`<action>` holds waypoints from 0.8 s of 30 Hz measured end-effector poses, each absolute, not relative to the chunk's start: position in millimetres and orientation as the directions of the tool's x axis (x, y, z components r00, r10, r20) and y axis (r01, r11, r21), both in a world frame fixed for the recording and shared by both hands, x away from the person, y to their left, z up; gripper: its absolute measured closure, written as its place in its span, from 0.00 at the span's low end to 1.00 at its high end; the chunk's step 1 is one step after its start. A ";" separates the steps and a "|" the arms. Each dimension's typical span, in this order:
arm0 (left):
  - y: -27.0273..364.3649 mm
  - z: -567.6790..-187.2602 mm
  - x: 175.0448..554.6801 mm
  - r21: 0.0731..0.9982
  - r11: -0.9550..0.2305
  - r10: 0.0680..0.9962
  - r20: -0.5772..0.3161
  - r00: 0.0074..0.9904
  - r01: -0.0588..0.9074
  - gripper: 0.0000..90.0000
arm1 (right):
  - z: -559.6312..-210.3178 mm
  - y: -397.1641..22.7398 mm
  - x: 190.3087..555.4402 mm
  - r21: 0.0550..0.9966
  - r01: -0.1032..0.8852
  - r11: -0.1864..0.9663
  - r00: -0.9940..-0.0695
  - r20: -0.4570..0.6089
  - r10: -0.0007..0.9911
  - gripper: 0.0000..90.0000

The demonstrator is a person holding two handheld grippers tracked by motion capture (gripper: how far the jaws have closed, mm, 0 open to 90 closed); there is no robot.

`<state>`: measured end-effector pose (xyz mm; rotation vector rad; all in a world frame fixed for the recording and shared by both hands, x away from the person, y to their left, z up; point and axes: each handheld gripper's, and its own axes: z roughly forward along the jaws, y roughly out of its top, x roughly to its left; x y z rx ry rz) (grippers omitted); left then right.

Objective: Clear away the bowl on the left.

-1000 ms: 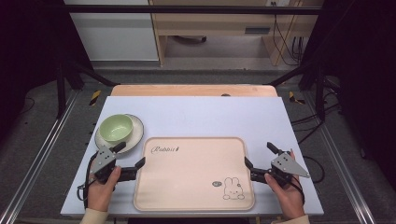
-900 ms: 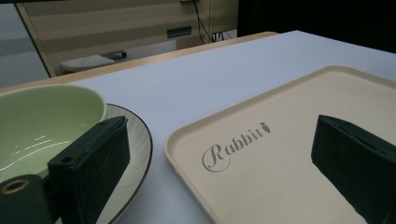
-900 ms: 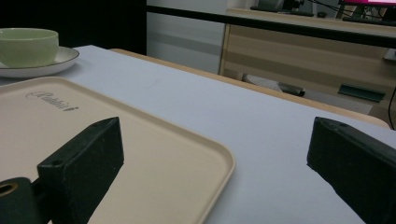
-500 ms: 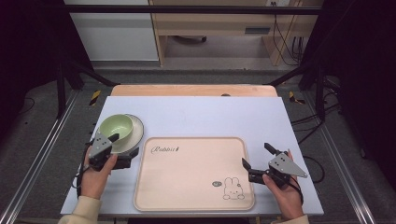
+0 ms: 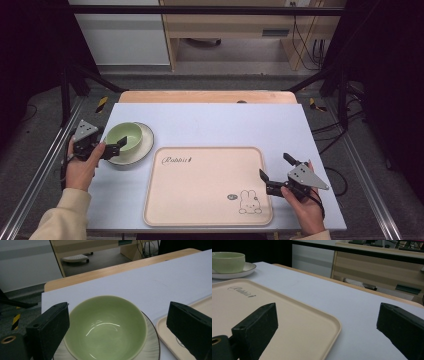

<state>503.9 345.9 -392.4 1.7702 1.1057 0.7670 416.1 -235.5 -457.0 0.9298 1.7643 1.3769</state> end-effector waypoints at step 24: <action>371.5 -372.2 538.2 0.909 -0.174 0.934 0.030 0.357 0.379 0.05 | -457.9 -240.9 418.0 0.980 0.122 0.155 -0.464 -0.081 0.882 0.03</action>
